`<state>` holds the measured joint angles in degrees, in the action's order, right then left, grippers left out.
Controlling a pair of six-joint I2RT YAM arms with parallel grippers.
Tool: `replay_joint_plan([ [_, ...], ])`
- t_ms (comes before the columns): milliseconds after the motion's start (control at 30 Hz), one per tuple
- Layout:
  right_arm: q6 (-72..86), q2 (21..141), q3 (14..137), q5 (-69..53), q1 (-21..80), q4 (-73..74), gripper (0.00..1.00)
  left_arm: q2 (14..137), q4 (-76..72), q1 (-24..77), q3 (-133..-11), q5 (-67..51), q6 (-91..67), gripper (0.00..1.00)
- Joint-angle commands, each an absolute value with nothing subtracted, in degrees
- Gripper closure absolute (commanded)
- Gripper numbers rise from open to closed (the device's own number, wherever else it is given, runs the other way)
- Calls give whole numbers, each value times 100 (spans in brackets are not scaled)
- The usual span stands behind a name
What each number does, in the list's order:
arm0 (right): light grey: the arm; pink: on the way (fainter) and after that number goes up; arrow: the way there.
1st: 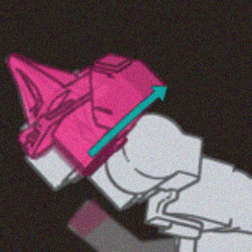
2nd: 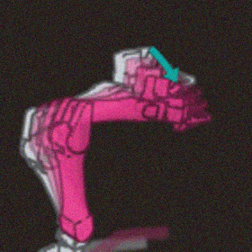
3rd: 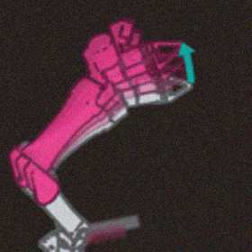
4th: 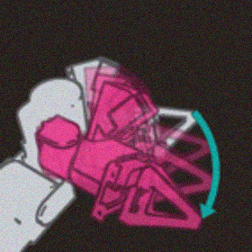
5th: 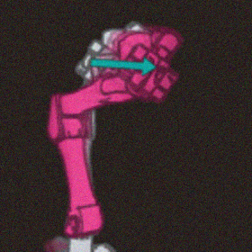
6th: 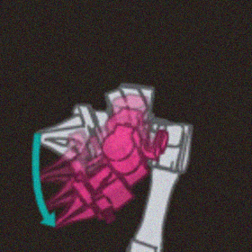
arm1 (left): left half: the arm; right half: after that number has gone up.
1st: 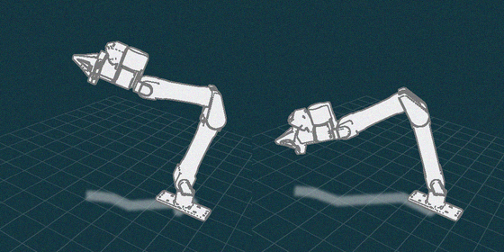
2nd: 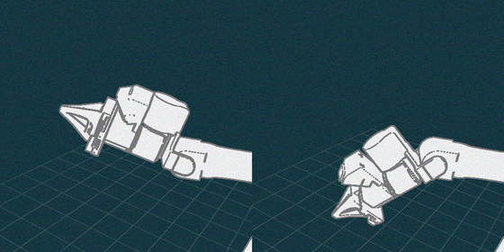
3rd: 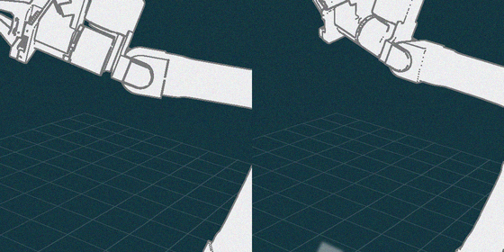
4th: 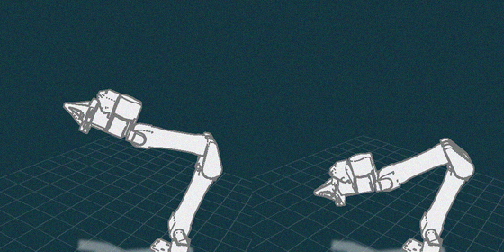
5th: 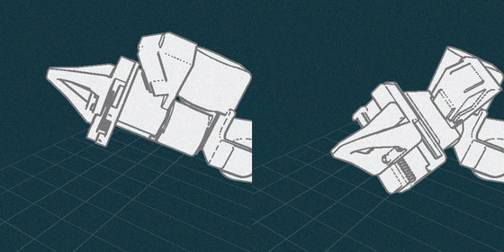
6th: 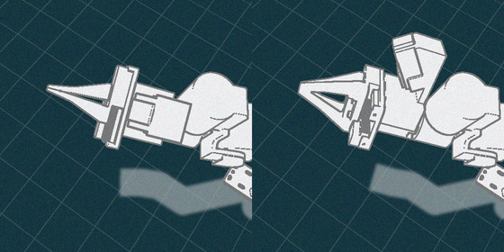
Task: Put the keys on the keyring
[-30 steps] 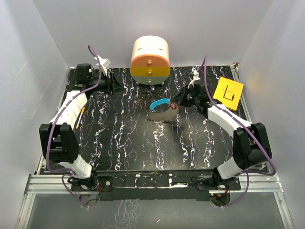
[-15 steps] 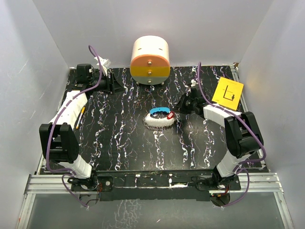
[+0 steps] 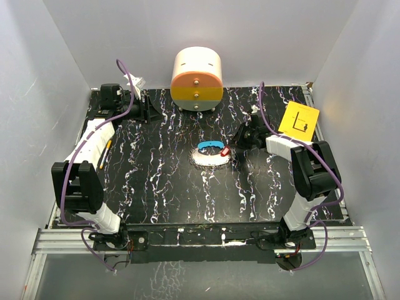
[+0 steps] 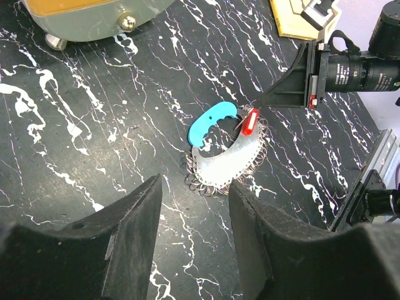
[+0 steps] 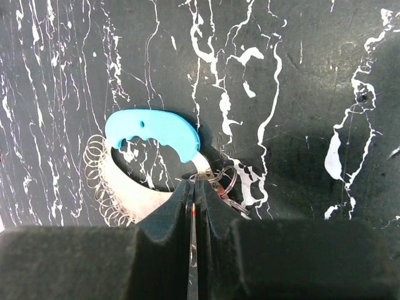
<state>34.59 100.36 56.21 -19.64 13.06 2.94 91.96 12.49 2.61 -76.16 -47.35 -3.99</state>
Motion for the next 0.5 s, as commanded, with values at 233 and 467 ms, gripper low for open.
replay_joint_plan([
  [233,3441,9850,5923,-1996,1280,-35,92,8921,1208,237,-7529,-4865,-364,54],
  [467,3441,9710,6033,-1996,1364,-35,92,8927,1200,237,-7472,-4852,-330,54],
])
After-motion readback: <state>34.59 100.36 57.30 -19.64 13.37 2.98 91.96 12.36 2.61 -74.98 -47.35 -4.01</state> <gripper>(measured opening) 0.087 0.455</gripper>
